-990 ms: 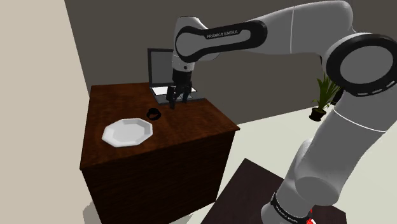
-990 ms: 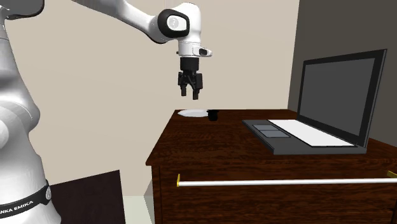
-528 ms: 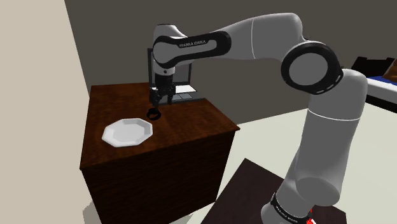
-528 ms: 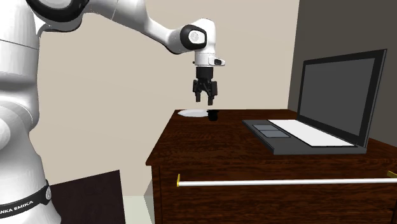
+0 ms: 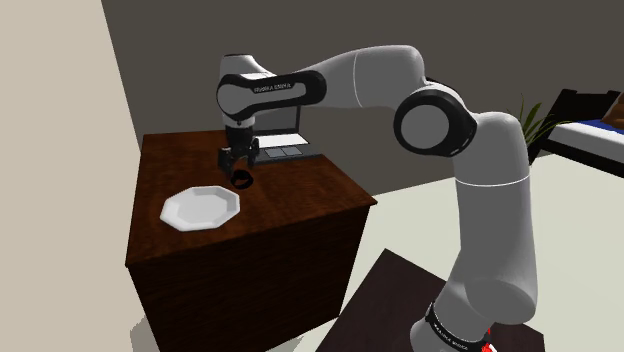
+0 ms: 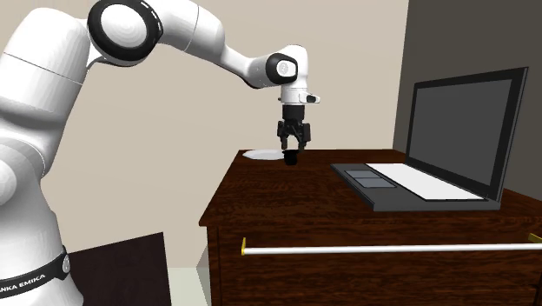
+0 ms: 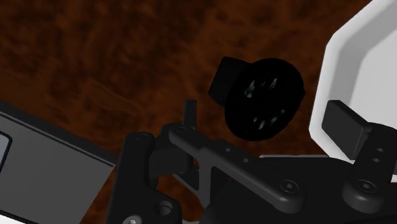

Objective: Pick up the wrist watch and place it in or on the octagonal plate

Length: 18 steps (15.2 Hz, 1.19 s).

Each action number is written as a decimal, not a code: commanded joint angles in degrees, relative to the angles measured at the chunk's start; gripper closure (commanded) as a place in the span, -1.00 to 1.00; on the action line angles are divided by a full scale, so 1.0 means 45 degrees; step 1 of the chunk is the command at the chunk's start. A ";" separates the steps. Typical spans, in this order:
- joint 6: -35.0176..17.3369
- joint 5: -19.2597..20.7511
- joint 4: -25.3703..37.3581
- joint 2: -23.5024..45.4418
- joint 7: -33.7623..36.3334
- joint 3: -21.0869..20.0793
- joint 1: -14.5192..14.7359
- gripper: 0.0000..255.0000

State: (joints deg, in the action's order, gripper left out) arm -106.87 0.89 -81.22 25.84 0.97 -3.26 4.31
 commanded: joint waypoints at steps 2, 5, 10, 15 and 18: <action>-0.0469 0.0014 -0.0366 0.0097 0.0039 -0.0004 0.0025 -1.00; -0.0868 0.0020 -0.0683 0.0180 0.0043 -0.0001 0.0025 -1.00; -0.0867 0.0020 -0.0679 0.0183 0.0043 -0.0001 0.0025 -1.00; -0.0864 0.0020 -0.0676 0.0184 0.0043 -0.0001 0.0025 1.00; -0.0864 0.0020 -0.0676 0.0184 0.0043 -0.0001 0.0025 1.00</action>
State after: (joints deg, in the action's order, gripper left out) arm -110.76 0.98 -84.27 26.67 1.16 -3.27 4.42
